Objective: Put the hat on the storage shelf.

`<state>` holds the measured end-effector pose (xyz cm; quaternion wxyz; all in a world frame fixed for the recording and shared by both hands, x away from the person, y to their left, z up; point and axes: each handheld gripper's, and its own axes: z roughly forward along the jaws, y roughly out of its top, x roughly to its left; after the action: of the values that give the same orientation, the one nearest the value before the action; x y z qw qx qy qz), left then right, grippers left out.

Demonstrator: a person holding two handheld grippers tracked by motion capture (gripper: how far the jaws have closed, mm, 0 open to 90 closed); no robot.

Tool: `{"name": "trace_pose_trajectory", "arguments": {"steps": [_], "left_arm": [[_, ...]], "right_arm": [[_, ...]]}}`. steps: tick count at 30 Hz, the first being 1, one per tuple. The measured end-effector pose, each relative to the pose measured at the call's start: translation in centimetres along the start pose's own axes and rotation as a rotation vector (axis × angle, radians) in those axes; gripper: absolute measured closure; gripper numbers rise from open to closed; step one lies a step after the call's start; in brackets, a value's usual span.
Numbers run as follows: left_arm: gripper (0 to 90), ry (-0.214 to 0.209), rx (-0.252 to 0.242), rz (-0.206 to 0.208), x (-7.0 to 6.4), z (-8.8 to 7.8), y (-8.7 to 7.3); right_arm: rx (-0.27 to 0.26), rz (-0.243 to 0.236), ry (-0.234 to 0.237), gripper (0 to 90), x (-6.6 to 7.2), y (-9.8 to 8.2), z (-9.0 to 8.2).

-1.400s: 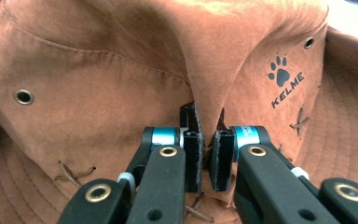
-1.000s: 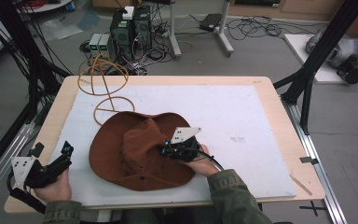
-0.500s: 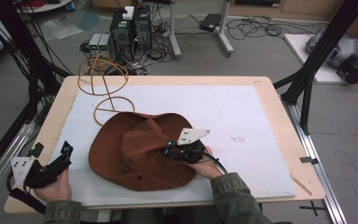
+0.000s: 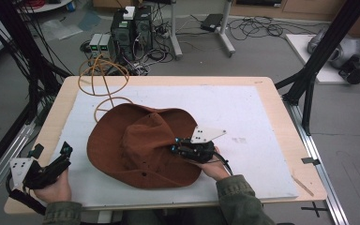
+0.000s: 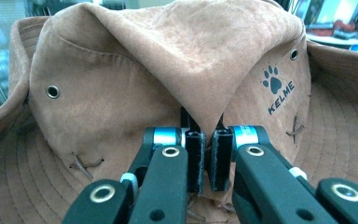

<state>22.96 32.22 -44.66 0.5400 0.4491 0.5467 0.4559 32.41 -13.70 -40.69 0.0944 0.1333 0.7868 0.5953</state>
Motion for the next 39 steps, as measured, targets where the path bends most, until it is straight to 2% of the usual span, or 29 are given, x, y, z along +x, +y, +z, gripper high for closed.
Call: {"name": "trace_pose_trajectory", "arguments": {"steps": [3,5,7,8,9,11,13,15,19,25,30,33,35,36,39], "left_arm": [[10.1,-0.003,0.0,-0.004,-0.1,0.0,0.0],[10.1,-0.004,0.003,0.002,-0.1,0.0,0.0],[10.1,-0.006,0.002,0.0,-0.2,0.1,-0.1],[10.1,-0.007,0.003,0.001,-0.2,0.1,-0.1],[10.1,-0.008,0.003,0.001,-0.2,0.1,-0.1],[10.1,-0.009,0.002,-0.002,-0.2,0.2,-0.1],[10.1,-0.009,0.002,0.0,-0.2,0.2,-0.1],[10.1,-0.01,0.001,-0.002,-0.2,0.2,-0.1],[10.1,-0.012,0.0,-0.006,-0.2,0.1,-0.1],[10.1,-0.011,0.001,-0.008,-0.1,0.2,-0.1],[10.1,-0.01,0.001,-0.01,-0.1,0.2,-0.1],[10.1,-0.015,0.002,-0.005,-0.3,0.4,-0.1],[10.1,-0.019,0.001,-0.006,-0.4,0.5,-0.2],[10.1,-0.019,0.001,-0.006,-0.4,0.5,-0.2],[10.1,-0.02,0.0,-0.007,-0.4,0.6,-0.2]], "right_arm": [[-0.054,0.004,0.005,88.1,-0.1,0.5,-1.1],[-0.066,0.003,0.002,88.1,-0.1,0.5,-1.3],[-0.134,0.016,0.005,88.1,-0.2,0.8,-2.1],[-0.134,0.016,0.005,88.1,-0.2,0.8,-2.1],[-0.182,0.03,0.008,88.1,-0.3,1.1,-2.5],[-0.219,0.038,-0.003,88.0,-0.5,1.4,-2.9],[-0.233,0.044,-0.007,88.1,-0.6,1.6,-3.1],[-0.271,0.053,-0.043,88.0,-1.0,2.1,-3.5],[-0.308,0.05,-0.08,88.0,-1.3,2.9,-3.8],[-0.355,0.037,-0.144,88.0,-2.3,5.5,-3.6],[-0.378,0.021,-0.184,88.0,-3.4,8.1,-2.8],[-0.391,0.02,-0.195,87.9,-4.3,10.2,-1.8],[-0.393,0.022,-0.195,87.9,-4.5,10.6,-1.6],[-0.395,0.019,-0.206,87.9,-4.9,11.7,-0.9],[-0.397,0.018,-0.206,87.9,-5.3,12.7,-0.1]]}}
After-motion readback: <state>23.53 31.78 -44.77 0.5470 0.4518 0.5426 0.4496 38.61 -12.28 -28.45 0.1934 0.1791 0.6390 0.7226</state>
